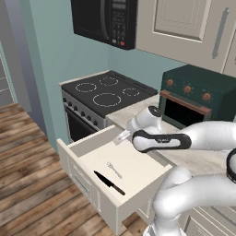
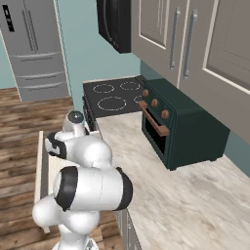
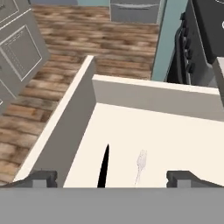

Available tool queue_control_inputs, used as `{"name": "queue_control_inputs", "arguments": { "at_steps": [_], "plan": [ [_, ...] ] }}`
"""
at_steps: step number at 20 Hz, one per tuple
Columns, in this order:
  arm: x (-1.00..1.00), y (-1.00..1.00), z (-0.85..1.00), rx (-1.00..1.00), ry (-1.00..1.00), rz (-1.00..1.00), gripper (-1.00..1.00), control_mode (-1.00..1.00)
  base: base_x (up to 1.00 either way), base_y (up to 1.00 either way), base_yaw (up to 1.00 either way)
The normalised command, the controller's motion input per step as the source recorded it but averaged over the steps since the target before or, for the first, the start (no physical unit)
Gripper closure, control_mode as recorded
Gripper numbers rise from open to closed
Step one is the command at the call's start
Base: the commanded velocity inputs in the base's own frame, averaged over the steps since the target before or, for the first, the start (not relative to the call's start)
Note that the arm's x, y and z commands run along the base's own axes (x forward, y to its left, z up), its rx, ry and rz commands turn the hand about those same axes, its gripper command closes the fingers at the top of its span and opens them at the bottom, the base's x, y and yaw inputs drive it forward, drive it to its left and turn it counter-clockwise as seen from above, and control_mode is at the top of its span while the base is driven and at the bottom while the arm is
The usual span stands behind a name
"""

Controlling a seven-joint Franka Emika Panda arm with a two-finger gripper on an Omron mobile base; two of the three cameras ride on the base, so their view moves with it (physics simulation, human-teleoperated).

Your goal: Pick up the metallic utensils from the counter and place them in the open drawer. Make sure not to pick up any wooden utensils.

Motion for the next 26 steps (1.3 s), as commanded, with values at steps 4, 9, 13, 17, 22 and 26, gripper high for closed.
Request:
{"name": "queue_control_inputs", "arguments": {
  "at_steps": [4, 9, 13, 17, 22, 26],
  "plan": [
    [-0.11, 0.50, 1.00, -0.13, 0.22, 0.00, -1.00, -1.00, 0.00, 0.00, 0.00],
    [-0.30, 0.35, 0.84, -0.16, 0.16, 0.00, -1.00, -1.00, 0.00, 0.00, 0.00],
    [-0.70, 0.03, 0.19, -0.22, -0.04, -0.01, -1.00, -1.00, 0.00, 0.00, 0.00],
    [-0.98, -0.12, 0.00, -0.03, -0.17, -0.08, -1.00, -1.00, 0.00, 0.00, 0.00],
    [-0.98, -0.31, 0.00, 0.02, -0.22, -0.09, -1.00, -1.00, 0.00, 0.00, 0.00],
    [-0.77, -0.43, 0.19, 0.02, -0.11, -0.05, -1.00, -1.00, 0.00, 0.00, 0.00]
  ]
}}
